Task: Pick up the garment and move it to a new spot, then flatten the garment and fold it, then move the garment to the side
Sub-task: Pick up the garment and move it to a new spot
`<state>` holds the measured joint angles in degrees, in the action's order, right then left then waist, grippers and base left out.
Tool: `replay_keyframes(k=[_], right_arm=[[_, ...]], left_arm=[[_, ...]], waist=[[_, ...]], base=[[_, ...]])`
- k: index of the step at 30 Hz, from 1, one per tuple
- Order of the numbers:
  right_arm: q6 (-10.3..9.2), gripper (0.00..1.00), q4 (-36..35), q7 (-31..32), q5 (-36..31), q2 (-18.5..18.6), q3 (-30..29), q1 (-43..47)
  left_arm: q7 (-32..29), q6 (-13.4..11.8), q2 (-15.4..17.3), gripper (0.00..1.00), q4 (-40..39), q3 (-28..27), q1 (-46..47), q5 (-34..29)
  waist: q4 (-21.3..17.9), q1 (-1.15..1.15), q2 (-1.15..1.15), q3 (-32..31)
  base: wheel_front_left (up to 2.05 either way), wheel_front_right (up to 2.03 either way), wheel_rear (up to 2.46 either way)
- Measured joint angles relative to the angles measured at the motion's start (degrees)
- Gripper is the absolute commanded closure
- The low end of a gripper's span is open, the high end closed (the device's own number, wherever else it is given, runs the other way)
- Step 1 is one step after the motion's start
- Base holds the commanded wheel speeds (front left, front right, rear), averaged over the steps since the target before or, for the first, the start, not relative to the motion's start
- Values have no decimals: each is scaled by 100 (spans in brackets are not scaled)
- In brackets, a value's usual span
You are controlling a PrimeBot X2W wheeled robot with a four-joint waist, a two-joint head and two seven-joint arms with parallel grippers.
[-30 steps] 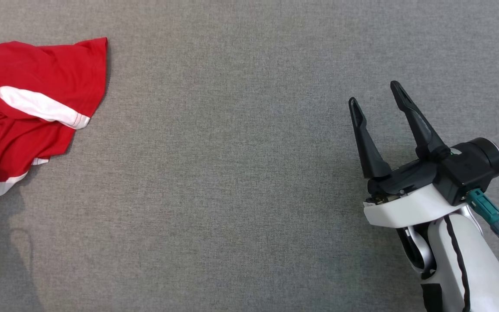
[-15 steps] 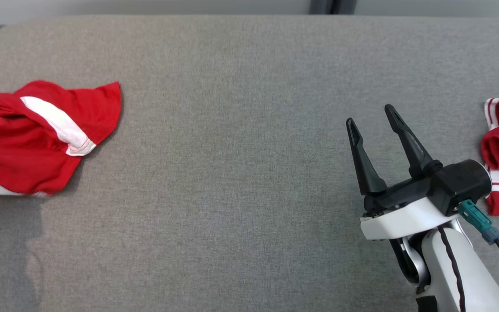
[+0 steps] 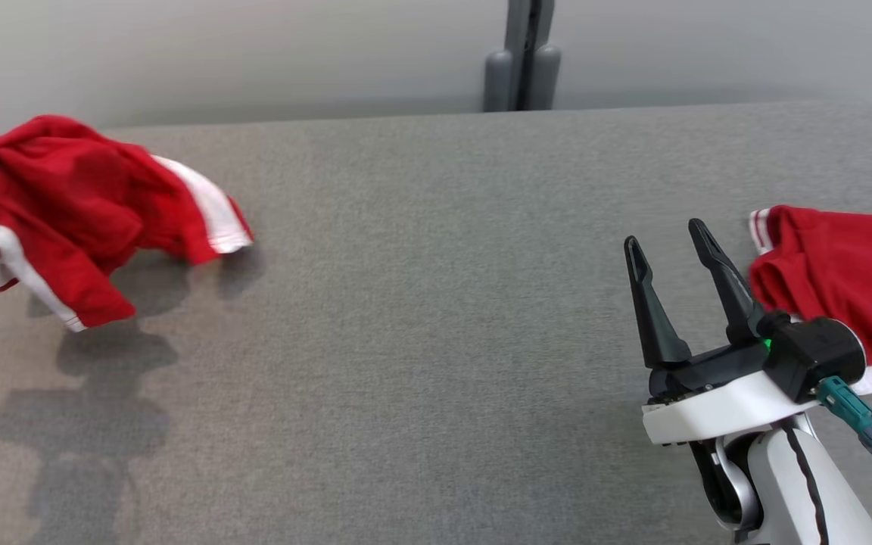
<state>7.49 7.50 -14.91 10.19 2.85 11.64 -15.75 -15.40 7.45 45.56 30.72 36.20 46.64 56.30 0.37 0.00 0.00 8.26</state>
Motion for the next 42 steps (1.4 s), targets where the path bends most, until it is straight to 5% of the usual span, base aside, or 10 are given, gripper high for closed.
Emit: replay_keyframes(k=[11, 24, 31, 42], right_arm=[[0, 0, -107, -1, 55, -5, -149, 215], [0, 0, -246, -5, 45, -7, -211, 239], [0, 0, -190, -7, 52, -7, -182, 257], [0, 0, 48, -7, 40, -7, -67, 209]], left_arm=[[-103, -109, -268, 100, -1448, 301, 105, -167], [412, -822, -1069, 100, -2594, 213, -313, 92], [984, -920, -1738, 100, -2081, 616, -961, -16], [1692, -334, -2986, 100, -87, 1557, -1228, -495]], waist=[[-444, 0, 0, -349], [-755, 0, 0, -280], [-816, 0, 0, -170], [-792, 0, 0, -163]], base=[[0, 0, 0], [0, 0, 0], [0, 0, 0], [0, 0, 0]])
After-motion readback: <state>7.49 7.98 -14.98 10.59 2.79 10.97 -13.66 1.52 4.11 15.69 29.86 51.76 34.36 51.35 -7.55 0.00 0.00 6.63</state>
